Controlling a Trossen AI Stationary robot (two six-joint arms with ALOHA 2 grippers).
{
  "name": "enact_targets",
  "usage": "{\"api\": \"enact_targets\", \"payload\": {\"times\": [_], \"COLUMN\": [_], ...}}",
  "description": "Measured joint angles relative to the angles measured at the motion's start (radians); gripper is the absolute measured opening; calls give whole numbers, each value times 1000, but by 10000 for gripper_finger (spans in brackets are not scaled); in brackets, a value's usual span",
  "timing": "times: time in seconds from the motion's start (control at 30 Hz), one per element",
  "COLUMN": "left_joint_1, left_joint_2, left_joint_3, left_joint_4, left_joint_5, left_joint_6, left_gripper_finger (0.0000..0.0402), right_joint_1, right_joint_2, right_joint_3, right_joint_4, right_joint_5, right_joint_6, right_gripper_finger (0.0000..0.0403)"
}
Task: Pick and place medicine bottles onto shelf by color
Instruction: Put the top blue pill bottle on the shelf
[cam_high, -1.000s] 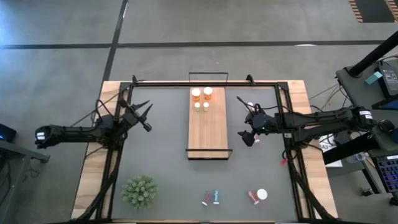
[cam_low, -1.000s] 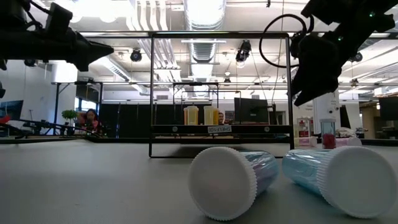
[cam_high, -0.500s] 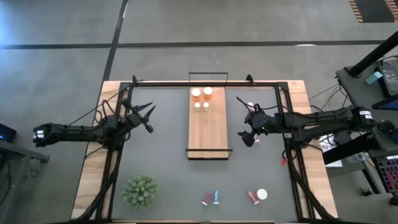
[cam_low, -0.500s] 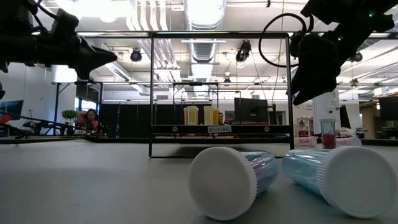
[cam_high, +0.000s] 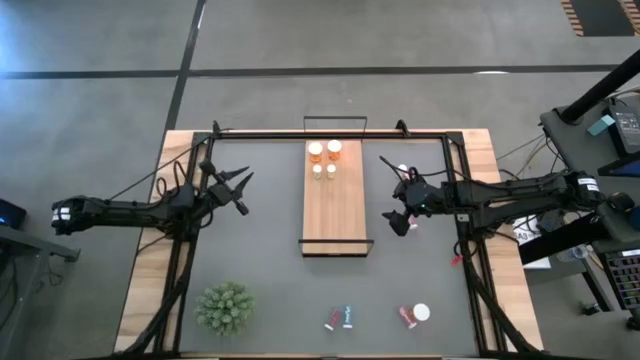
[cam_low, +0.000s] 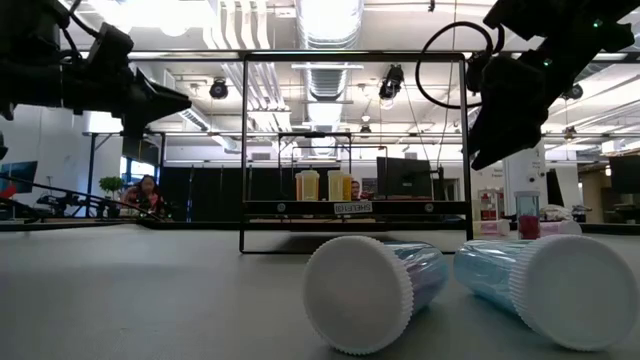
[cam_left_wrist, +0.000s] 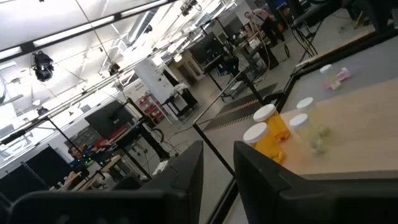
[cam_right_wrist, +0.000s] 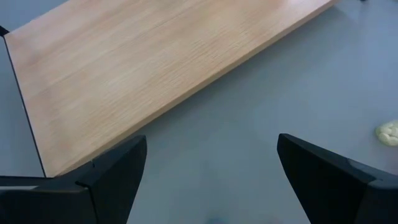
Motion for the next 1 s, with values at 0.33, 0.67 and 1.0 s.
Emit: {"api": "enact_targets", "payload": {"times": [0.33,0.67,1.0], "left_joint_1": [0,-1,-1], "left_joint_2": [-233,-457,-436], "left_joint_3": [0,0,0], "left_joint_4": [-6,-7,41], "left_joint_5": [0,0,0], "left_joint_6": [0,0,0], "left_gripper_finger": [72,72,72], "right_joint_1": [0,0,0], "right_joint_2": [0,0,13], "right_joint_3": [0,0,49], "right_joint_4": [1,21,-50], "right_joint_5": [0,0,0], "right_joint_6": [-3,4,105], "right_gripper_finger": [350,350,350]}}
